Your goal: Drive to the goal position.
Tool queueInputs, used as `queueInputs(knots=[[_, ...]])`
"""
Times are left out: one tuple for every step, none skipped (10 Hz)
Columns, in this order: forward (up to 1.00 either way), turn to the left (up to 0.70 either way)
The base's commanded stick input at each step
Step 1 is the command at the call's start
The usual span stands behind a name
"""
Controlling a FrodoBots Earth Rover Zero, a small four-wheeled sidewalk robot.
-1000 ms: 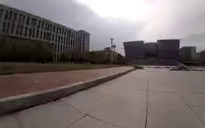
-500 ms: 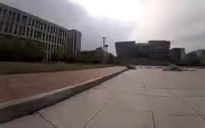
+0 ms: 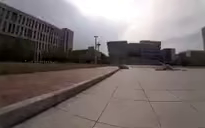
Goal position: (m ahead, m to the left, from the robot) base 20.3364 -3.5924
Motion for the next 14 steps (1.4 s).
queueInputs(knots=[[1.00, -0.27], [1.00, -0.27], [1.00, -0.27], [1.00, -0.27], [1.00, -0.27], [1.00, -0.27], [1.00, -0.27], [1.00, -0.27], [1.00, -0.27], [1.00, -0.27], [1.00, -0.27], [1.00, -0.27], [1.00, -0.27], [1.00, -0.27]])
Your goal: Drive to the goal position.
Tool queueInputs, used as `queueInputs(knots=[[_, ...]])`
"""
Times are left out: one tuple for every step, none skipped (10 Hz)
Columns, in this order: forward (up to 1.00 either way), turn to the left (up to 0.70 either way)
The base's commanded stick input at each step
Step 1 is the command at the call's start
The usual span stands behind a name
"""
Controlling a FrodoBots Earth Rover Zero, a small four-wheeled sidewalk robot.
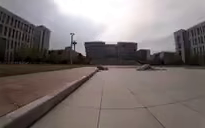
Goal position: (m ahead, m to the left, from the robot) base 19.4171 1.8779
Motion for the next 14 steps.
queueInputs(knots=[[1.00, -0.27], [1.00, -0.27], [1.00, -0.27], [1.00, -0.27], [1.00, -0.27], [1.00, -0.27], [1.00, -0.02], [1.00, 0.00], [1.00, 0.00], [1.00, 0.00], [1.00, 0.00], [1.00, 0.00], [1.00, 0.00], [1.00, 0.00]])
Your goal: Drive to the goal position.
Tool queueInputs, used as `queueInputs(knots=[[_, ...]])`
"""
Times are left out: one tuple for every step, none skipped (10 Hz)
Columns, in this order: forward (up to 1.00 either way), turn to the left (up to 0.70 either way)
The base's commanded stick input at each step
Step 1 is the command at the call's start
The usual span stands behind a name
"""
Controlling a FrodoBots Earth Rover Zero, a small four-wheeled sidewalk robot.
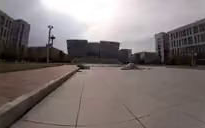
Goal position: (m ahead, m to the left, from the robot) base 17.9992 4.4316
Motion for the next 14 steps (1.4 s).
queueInputs(knots=[[1.00, 0.00], [1.00, 0.00], [1.00, 0.00], [1.00, 0.00], [1.00, 0.00], [1.00, 0.00], [1.00, 0.00], [1.00, 0.00], [1.00, 0.00], [1.00, 0.00], [1.00, 0.00], [1.00, 0.00], [1.00, 0.00], [1.00, 0.00]])
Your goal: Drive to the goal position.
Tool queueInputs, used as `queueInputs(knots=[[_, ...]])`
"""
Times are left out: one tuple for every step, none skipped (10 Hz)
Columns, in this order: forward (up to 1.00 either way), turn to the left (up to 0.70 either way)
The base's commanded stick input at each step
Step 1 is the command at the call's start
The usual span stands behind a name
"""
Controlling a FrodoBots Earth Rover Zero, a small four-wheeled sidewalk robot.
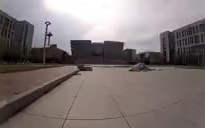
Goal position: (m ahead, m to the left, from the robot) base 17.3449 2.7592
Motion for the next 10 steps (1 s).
queueInputs(knots=[[1.00, 0.00], [1.00, 0.00], [1.00, 0.00], [1.00, 0.00], [1.00, 0.00], [1.00, 0.00], [1.00, 0.00], [1.00, 0.00], [1.00, 0.00], [1.00, 0.00]])
